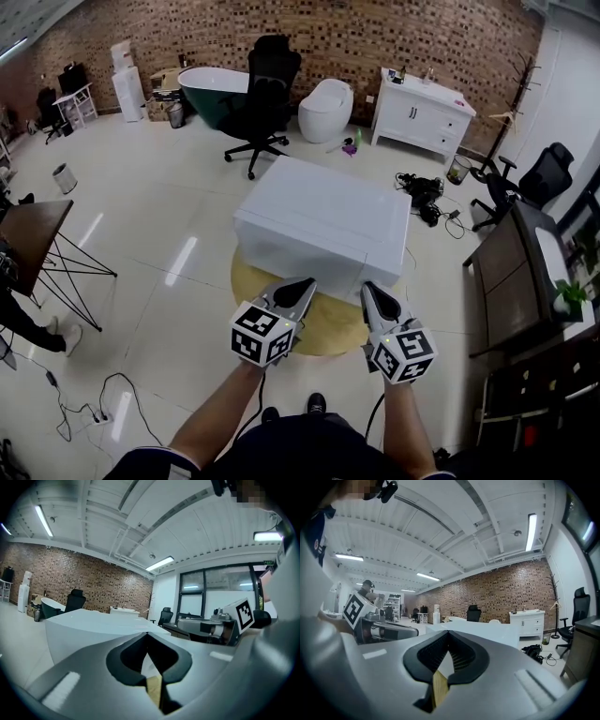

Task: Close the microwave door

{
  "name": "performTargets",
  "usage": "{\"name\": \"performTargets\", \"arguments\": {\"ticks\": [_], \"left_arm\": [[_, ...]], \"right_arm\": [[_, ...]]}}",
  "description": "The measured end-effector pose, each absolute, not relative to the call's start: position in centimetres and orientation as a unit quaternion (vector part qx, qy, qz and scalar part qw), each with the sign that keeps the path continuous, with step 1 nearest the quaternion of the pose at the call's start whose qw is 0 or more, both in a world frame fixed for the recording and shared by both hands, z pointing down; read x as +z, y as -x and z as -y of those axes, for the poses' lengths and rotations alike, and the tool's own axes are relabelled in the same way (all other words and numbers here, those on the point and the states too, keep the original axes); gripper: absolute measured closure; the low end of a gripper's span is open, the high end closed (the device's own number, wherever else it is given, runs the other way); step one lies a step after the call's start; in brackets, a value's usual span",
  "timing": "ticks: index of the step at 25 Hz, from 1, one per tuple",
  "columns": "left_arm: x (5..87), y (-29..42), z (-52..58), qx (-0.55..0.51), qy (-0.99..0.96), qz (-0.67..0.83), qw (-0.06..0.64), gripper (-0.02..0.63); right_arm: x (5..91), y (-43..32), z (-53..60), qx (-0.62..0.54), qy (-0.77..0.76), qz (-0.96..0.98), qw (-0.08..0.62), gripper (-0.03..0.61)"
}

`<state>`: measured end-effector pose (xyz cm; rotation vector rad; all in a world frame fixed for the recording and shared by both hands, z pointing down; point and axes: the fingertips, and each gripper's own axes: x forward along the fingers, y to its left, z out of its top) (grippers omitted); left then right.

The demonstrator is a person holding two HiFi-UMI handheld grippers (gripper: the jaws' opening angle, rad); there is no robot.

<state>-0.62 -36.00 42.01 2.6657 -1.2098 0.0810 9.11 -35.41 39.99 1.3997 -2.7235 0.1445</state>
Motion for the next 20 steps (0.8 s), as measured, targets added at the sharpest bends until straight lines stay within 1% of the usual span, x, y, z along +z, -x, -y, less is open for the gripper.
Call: {"name": "performTargets", "arguments": {"ticks": [20], "left_arm": [[42.4, 0.9, 36.2, 0.027, -0.905, 0.410, 0.109, 0.603]], "right_arm": [[40.0, -7.5, 36.3, 0.041, -0.443, 0.895, 0.044, 0.578]]}}
